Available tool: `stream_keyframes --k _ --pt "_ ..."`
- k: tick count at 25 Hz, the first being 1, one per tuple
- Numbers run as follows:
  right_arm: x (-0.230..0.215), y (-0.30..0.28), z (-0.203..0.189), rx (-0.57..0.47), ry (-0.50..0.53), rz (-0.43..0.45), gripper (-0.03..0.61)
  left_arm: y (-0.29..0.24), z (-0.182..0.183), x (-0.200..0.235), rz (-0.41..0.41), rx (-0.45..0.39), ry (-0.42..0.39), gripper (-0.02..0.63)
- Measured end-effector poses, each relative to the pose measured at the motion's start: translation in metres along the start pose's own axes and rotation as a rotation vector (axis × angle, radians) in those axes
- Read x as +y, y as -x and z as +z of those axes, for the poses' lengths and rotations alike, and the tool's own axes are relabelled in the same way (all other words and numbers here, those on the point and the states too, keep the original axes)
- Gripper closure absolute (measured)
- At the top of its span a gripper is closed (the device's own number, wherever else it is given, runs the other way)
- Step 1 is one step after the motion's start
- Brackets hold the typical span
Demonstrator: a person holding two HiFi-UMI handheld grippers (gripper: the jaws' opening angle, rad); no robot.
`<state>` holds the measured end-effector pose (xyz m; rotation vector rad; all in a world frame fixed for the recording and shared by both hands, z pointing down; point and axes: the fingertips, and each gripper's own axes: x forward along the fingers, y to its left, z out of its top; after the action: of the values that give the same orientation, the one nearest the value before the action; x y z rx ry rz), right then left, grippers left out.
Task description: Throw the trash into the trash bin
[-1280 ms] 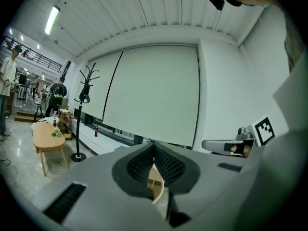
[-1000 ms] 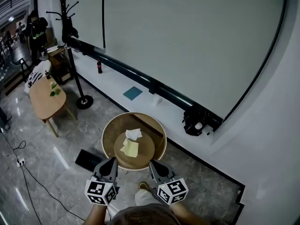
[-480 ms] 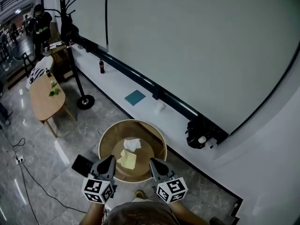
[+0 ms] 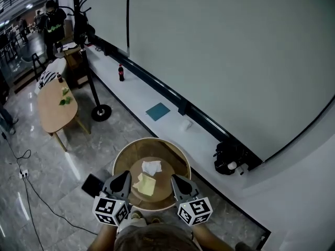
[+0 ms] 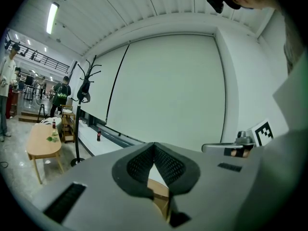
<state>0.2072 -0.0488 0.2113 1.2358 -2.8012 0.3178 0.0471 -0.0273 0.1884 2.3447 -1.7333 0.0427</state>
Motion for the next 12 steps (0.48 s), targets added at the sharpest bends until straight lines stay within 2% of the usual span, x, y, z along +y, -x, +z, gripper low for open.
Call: stream_keyframes --k 12 --pt "-0.006 -0.022 -0.002 0.001 -0.04 -0.072 0.563 -0.03 0.0 0.02 -0.067 0.043 -0.011 0.596"
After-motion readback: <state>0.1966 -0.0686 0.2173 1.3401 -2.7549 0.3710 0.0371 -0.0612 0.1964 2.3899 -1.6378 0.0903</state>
